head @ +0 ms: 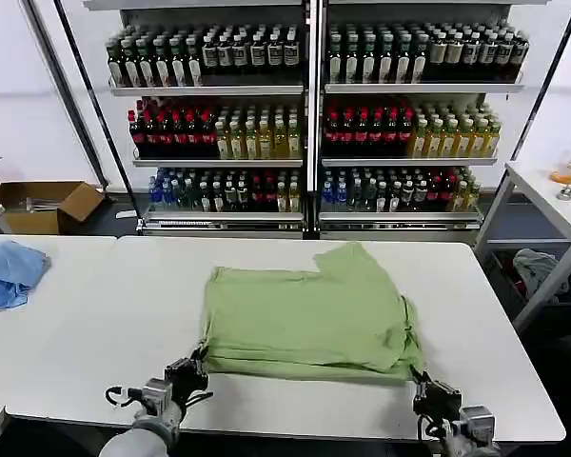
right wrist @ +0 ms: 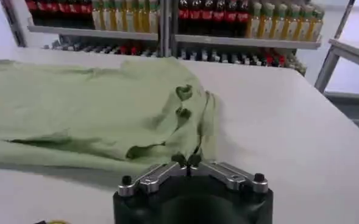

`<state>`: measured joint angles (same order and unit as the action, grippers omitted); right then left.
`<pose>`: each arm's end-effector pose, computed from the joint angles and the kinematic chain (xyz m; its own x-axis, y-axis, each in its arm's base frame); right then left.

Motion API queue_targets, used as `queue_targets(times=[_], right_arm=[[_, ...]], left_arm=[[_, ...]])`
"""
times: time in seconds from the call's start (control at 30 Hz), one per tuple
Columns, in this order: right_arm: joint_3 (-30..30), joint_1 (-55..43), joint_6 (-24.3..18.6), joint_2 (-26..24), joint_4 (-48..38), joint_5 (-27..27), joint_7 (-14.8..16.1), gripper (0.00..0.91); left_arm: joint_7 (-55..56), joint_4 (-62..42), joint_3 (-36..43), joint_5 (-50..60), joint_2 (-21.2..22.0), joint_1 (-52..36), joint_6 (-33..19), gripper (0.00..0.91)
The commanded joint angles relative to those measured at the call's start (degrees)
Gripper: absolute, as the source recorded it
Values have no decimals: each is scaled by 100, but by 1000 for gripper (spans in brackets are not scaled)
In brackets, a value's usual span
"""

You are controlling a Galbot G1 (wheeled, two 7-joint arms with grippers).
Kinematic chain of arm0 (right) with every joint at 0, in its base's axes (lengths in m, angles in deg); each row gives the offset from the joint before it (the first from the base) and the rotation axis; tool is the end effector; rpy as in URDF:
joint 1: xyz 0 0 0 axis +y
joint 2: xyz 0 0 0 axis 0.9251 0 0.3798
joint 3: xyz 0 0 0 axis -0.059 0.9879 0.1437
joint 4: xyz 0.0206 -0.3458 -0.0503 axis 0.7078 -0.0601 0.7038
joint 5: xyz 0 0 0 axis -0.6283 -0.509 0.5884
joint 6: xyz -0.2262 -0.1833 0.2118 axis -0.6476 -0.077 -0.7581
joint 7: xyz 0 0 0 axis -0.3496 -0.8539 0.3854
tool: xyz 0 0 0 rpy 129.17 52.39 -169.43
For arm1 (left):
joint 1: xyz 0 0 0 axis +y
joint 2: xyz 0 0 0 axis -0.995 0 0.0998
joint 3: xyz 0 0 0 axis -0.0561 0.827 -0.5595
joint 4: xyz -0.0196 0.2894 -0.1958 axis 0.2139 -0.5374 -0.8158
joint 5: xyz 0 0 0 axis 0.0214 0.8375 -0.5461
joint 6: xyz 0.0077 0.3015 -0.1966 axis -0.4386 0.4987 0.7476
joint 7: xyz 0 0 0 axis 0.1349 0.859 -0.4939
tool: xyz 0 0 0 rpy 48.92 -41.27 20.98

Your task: Fold and organize the clothes.

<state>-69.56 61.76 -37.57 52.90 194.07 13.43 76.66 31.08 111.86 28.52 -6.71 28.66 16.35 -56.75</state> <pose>0.1507 -0.0745 -0.2720 -0.8725 -0.0551 0.4856 -0.1123 0.9896 -0.0894 0.2185 0.0298 -0.3023 -0.8792 0.1130 0.4628 0.1750 0.9801 0.0932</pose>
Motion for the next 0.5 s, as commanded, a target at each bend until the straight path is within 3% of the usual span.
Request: queue_targets(times=[0.03, 0.1, 0.13, 0.17, 0.2, 0.5], right_arm=[[-338, 1177, -21, -20, 562, -327, 32, 0], [-385, 1257, -2, -11, 610, -451, 81, 0], [-388, 1259, 26, 4, 626, -491, 70, 564], [-385, 1236, 116, 34, 664, -536, 33, 806], [-387, 1228, 121, 41, 684, -536, 31, 907], [-762, 948, -161, -41, 994, -363, 107, 907]], left_arm=[[2, 962, -95, 79, -55, 1129, -3, 20], [-3, 1050, -99, 137, -86, 1253, 9, 20], [-10, 1075, -100, 160, -93, 1284, 17, 242], [-42, 1108, -106, 185, -101, 1331, 54, 554], [-48, 1155, -116, 191, -114, 1349, 144, 907], [-43, 1124, -286, 67, -409, 961, 321, 907]])
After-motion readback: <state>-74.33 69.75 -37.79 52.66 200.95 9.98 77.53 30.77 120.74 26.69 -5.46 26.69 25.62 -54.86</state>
